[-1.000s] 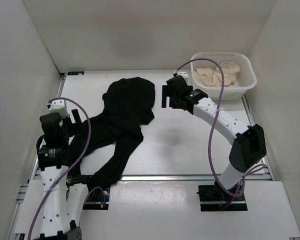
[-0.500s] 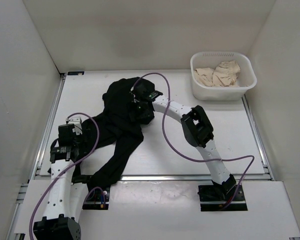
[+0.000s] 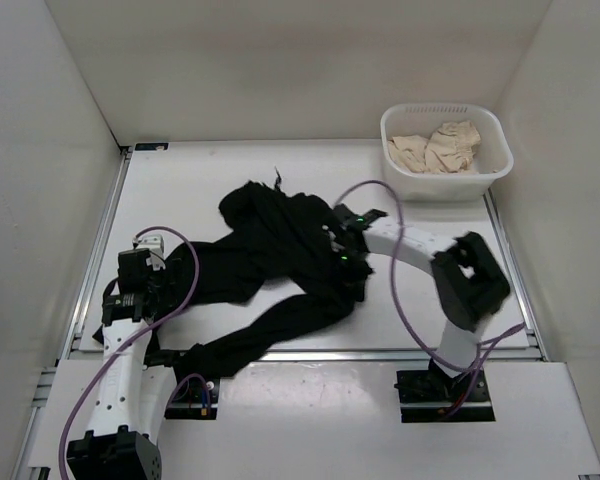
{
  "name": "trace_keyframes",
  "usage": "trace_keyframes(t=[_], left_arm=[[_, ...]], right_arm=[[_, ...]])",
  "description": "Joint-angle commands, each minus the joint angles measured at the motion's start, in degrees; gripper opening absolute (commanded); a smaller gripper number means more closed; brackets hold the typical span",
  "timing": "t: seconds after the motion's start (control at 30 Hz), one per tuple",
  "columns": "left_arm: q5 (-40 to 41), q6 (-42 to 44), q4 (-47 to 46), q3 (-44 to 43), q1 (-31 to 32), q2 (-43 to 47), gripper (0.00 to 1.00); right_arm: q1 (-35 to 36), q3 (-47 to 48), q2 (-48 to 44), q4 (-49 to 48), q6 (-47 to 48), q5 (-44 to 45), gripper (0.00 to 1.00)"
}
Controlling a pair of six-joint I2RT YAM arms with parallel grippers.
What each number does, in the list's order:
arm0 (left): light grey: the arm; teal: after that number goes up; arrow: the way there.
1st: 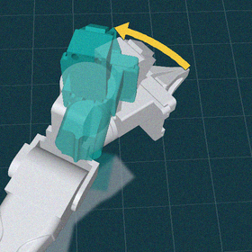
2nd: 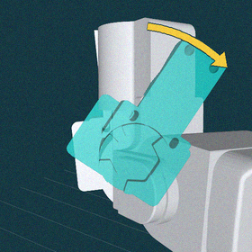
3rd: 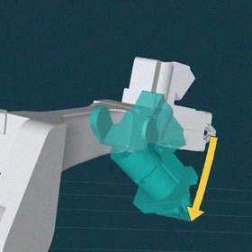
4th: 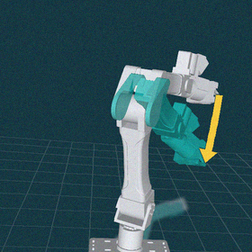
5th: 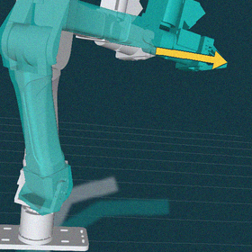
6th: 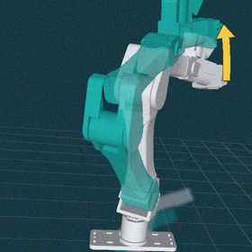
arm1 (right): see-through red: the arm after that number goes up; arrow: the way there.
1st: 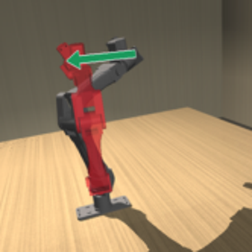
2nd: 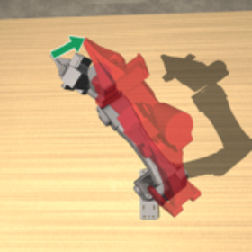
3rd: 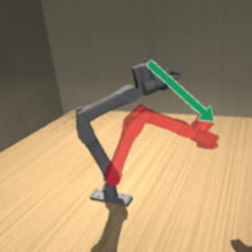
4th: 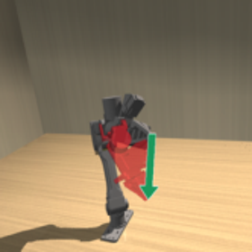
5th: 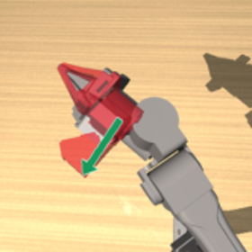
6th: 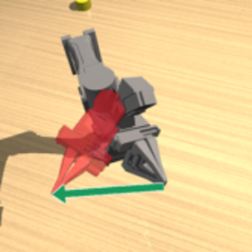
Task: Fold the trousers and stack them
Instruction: Flatten the trousers out
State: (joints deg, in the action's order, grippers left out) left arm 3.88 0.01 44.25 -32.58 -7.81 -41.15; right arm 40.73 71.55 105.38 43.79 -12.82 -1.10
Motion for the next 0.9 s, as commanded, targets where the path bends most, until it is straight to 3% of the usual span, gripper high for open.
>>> trace_keyframes(t=[0.0,0.03,0.07,0.1,0.2,0.23,0.33,0.37,0.5,0.77,0.83,0.87], left_arm=[[0.9,0.0,-1.2,0.9,-0.3,1.2,1.0],[1.6,0.0,-1.2,1.8,-0.3,1.2,1.0],[2.8,0.0,-1.7,1.8,-0.3,1.7,1.0],[3.5,0.0,-1.7,2.7,-0.3,1.7,1.0],[5.5,0.0,-2.4,4.1,-0.3,1.7,1.0],[6.2,0.0,-3.0,4.1,-0.3,1.7,1.0],[10.2,0.0,-4.3,5.2,-0.3,1.2,1.0],[11.1,0.0,-4.3,5.9,-0.3,1.2,1.0],[16.2,0.0,-4.3,7.7,-1.8,0.6,1.0],[19.2,0.0,-4.3,16.4,-4.9,-1.7,1.0],[18.7,0.0,-5.9,18.3,-4.9,-3.0,1.0],[18.7,0.0,-6.5,19.6,-4.9,-3.5,1.0]], right_arm=[[-5.6,-8.3,-11.3,11.0,-1.8,2.9,0.34],[-6.5,-8.3,-12.6,12.7,-1.0,4.3,0.8],[-7.1,-7.5,-13.7,14.1,-0.5,5.7,0.94],[-7.2,-3.6,-15.1,14.9,-0.5,6.8,0.99],[-7.2,6.5,-13.3,12.0,-1.0,7.4,0.99],[-7.2,14.5,-11.7,10.5,-1.5,5.3,0.99],[-5.7,27.8,-0.7,7.5,-2.0,3.6,0.99],[-5.7,39.3,7.2,8.6,-2.0,3.0,0.99],[-2.5,64.3,25.3,11.7,-3.3,-0.6,0.99],[0.5,59.3,35.9,3.9,-3.6,-6.2,0.99],[1.2,59.3,36.6,3.9,-4.1,-6.2,0.88],[1.7,59.3,36.6,3.9,-4.1,-6.2,0.78]])
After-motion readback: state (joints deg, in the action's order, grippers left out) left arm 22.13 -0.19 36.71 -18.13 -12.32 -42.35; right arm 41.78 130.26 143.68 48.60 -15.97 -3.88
